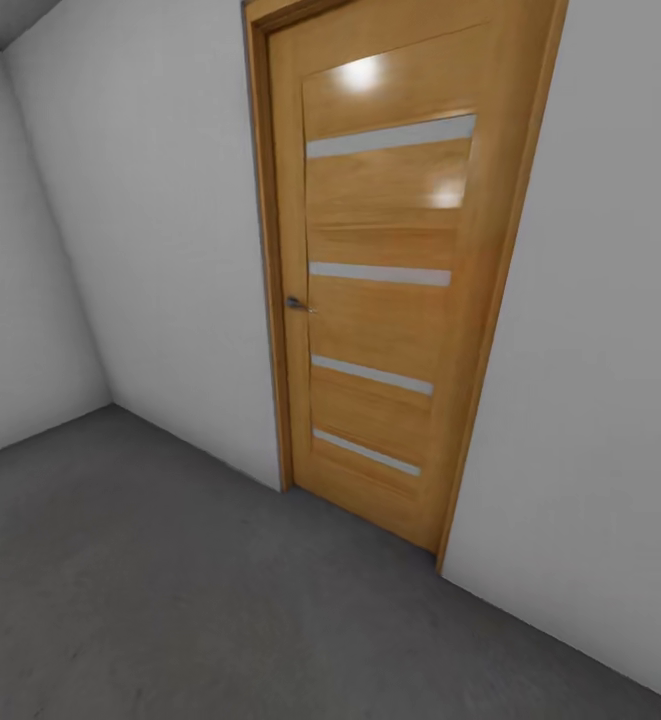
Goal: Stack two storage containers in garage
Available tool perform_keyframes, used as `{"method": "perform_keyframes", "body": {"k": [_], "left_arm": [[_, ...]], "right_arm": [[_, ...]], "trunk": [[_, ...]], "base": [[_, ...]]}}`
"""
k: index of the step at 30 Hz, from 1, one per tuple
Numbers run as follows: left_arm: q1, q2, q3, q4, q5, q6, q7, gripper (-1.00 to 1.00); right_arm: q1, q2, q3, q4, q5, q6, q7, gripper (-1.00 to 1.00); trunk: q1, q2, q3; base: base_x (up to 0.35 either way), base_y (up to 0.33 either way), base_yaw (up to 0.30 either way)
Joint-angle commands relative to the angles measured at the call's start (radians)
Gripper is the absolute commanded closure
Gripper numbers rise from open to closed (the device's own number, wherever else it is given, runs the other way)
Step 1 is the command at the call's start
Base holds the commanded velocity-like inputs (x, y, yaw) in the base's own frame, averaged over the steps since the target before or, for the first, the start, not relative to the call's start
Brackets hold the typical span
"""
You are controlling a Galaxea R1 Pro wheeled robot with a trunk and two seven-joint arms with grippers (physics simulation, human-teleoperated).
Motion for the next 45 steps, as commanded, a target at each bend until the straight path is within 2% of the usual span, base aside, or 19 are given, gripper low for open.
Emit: {"method": "perform_keyframes", "body": {"k": [1,34,45], "left_arm": [[0.0,0.0,0.0,0.0,0.001,0.001,0.0,-1.0],[0.0,0.0,0.0,0.0,0.0,0.001,0.0,-1.0],[0.0,0.0,0.0,0.0,0.0,0.001,0.0,-1.0]], "right_arm": [[-0.001,0.0,0.0,0.0,0.001,0.001,-0.001,-1.0],[-0.001,0.0,0.0,0.0,0.001,0.001,-0.001,-1.0],[-0.001,0.0,0.0,0.0,0.001,0.001,-0.001,-1.0]], "trunk": [[0.0,0.0,-0.001],[0.0,0.0,-0.001],[0.0,0.0,-0.001]], "base": [[0.252,0.272,-0.283],[0.224,0.291,-0.277],[0.153,0.31,-0.051]]}}
